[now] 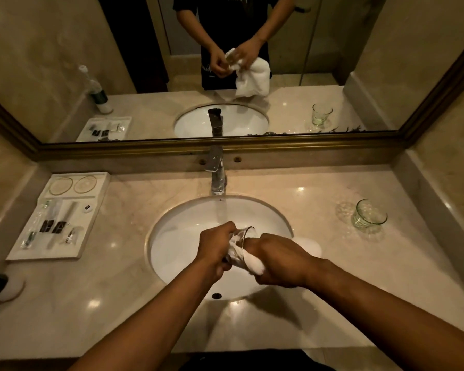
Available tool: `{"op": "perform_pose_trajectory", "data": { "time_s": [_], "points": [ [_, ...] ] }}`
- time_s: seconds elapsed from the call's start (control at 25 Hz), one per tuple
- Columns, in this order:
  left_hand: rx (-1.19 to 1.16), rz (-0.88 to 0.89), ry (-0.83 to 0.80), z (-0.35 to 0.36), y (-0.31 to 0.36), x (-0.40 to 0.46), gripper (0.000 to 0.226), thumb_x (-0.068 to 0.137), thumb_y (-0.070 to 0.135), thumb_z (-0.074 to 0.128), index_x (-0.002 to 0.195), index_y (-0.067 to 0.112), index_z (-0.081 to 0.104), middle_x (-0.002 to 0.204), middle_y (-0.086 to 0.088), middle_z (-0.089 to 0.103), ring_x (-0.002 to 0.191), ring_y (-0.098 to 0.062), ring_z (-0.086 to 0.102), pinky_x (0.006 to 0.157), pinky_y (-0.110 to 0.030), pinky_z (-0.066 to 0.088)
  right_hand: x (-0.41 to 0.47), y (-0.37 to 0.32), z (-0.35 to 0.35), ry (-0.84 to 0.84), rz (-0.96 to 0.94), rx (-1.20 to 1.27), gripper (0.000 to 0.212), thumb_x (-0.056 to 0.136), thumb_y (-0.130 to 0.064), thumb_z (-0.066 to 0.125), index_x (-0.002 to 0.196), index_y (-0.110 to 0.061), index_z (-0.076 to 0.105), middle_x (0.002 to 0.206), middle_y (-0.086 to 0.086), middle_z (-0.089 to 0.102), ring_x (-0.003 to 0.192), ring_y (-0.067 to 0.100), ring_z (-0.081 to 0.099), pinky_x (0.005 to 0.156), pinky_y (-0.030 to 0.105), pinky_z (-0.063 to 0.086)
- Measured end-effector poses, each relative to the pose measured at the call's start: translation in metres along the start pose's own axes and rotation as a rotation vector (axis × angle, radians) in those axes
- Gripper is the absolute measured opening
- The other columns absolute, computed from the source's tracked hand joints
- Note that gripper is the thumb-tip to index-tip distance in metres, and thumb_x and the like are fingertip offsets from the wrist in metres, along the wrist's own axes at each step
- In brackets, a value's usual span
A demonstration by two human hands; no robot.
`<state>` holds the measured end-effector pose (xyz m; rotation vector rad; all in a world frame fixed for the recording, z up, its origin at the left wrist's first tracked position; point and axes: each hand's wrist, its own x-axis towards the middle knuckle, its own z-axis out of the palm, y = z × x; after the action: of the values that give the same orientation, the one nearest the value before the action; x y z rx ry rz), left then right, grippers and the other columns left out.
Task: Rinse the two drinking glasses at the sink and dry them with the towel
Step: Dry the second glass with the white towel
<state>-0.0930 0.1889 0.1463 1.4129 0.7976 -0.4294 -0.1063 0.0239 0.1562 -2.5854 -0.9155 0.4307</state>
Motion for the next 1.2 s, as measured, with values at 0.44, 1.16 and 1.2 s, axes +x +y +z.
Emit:
{"op": "perform_pose_trajectory", "data": {
  "time_s": [0.44,1.16,1.2],
  "points": [
    [0.311,0.008,-0.456,-0.009,0.011,0.003,0.045,0.097,0.052,0.053,0.099,0.012,0.073,0.089,-0.009,0.072,0.067,-0.023,0.067,0.046,-0.025,0.048,-0.015,0.014,0.009,0.046,0.129,0.426,0.036,0.068,-0.023,0.078,0.102,-0.028,0.065,0.093,-0.012,0.068,0.079,0.004,0.061,0.071,0.027,0.047],
    [0.992,0.663,-0.777,-0.004,-0.015,0.006,0.068,0.062,0.012,0.084,0.122,0.026,0.054,0.101,0.007,0.065,0.086,-0.013,0.064,0.074,-0.035,0.056,-0.043,0.024,-0.015,-0.257,0.041,0.156,0.037,0.072,-0.022,0.076,0.098,-0.031,0.052,0.093,-0.006,0.064,0.078,0.016,0.058,0.065,0.030,0.046],
    [0.947,0.597,-0.833,-0.005,-0.012,0.010,0.064,0.063,0.007,0.085,0.118,0.024,0.057,0.102,0.003,0.067,0.087,-0.013,0.065,0.076,-0.042,0.058,-0.041,0.027,-0.012,-0.218,-0.023,0.056,0.038,0.071,-0.021,0.075,0.100,-0.031,0.053,0.094,-0.005,0.063,0.078,0.017,0.056,0.064,0.028,0.040]
  ]
}}
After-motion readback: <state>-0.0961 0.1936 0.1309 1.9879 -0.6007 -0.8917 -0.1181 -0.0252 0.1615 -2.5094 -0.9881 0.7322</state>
